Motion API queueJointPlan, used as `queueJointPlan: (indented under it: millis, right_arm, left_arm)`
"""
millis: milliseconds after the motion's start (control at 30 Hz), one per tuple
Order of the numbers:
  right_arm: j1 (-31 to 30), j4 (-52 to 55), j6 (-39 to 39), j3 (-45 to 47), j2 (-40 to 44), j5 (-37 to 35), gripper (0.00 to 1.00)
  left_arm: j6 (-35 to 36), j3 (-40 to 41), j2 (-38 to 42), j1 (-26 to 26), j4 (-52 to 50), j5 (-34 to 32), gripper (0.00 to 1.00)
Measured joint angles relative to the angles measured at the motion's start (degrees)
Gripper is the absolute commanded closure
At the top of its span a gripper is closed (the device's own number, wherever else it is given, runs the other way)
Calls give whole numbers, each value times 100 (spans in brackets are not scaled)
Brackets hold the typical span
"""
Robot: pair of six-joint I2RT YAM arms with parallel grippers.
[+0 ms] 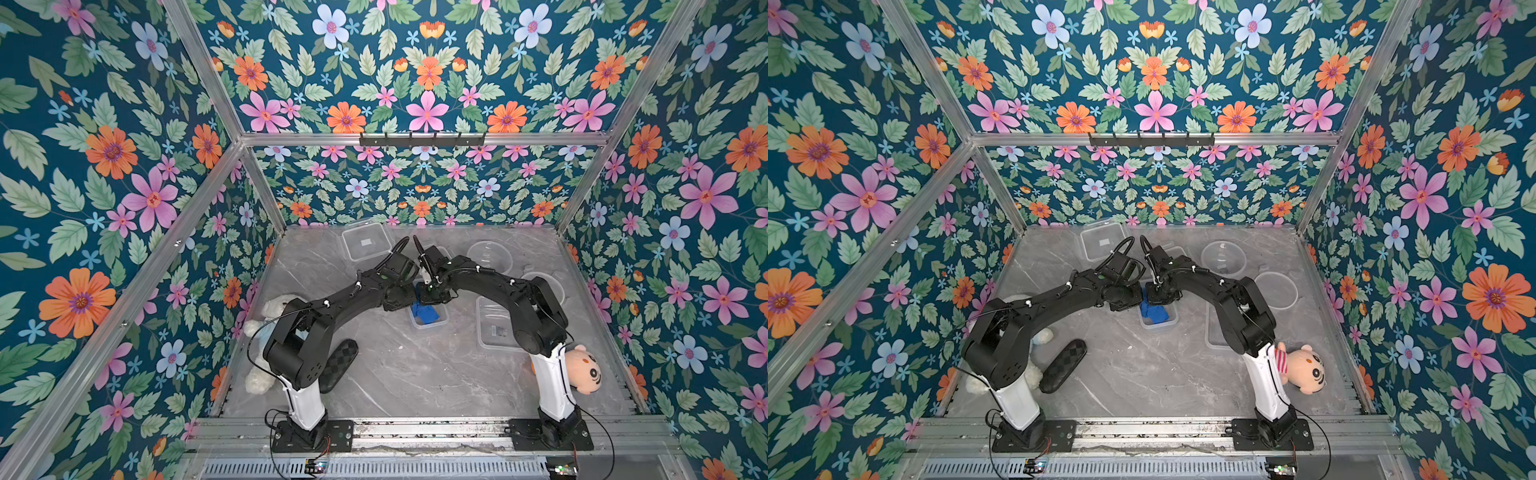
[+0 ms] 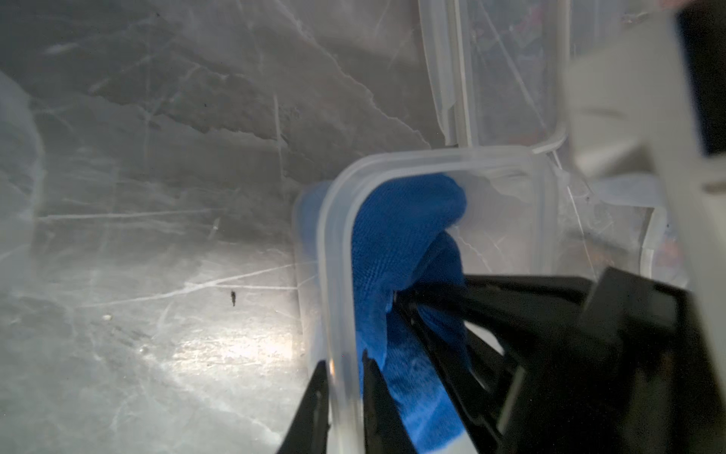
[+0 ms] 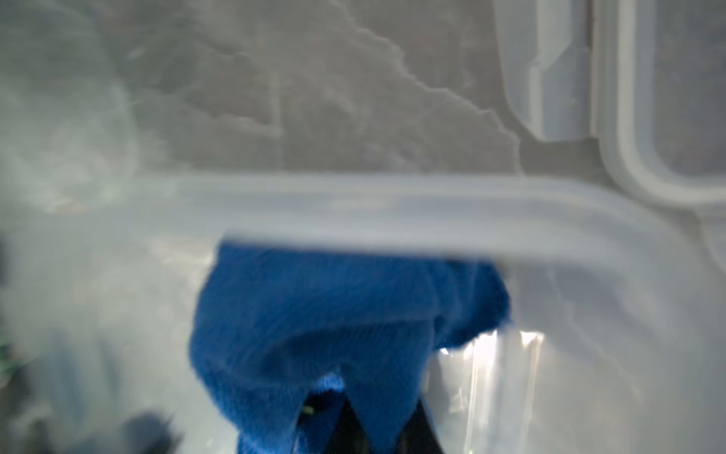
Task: Wipe the insides of the lunch boxes
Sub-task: Wipe the dirt inside the lunch box, then place the lunch box at the center of the board.
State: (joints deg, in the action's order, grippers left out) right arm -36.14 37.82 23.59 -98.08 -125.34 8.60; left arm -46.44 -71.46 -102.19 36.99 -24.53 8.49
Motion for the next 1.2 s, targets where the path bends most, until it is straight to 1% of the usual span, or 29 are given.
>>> queueJointPlan:
  millis: [100, 167, 300, 400, 467, 567, 700, 767, 900, 967, 1067, 1133, 1200]
  right_arm:
    - [-146, 118, -7, -289, -229, -129, 100]
    - [-216, 109, -24, -262, -236, -136, 100]
    - [-304, -101, -92, 476, 192, -162, 100]
    - [-286, 118, -179, 1043, 588, -225, 100]
    - [-216, 240, -278, 1233, 743, -391, 100]
    - [-46, 437, -299, 1266, 813, -686, 100]
    - [227, 688, -256, 850, 752, -914, 100]
    - [304, 765, -269, 400, 577, -1021, 100]
    - [354, 931, -243, -944, -205, -1117, 100]
    - [365, 1093, -223, -1519, -610, -962, 100]
    - [374, 1196, -133, -1987, -1021, -367, 100]
    - [400, 994, -101, -1818, -979, 138, 100]
    - [474, 396, 50, -1132, -601, 695, 100]
  left_arm:
    - [-68, 96, -44, 17, 107, 70, 84]
    - [-160, 122, -72, 11, 168, 92, 85]
    - [-160, 109, -138, 7, 245, 85, 88]
    - [-111, 50, -210, 13, 326, 114, 89]
    - [-105, -2, -251, 26, 354, 79, 89]
    - [-181, -31, -264, 57, 411, 129, 89]
    - [-256, -35, -216, 90, 529, 195, 89]
    - [-223, -52, -208, 111, 560, 164, 89]
    - [-181, -138, -308, 181, 407, 24, 90]
    - [-212, -216, -404, 195, 396, -70, 90]
    - [-278, -299, -481, 208, 343, -214, 89]
    - [-291, -350, -498, 205, 282, -260, 88]
    - [-264, -400, -501, 177, 153, -275, 88]
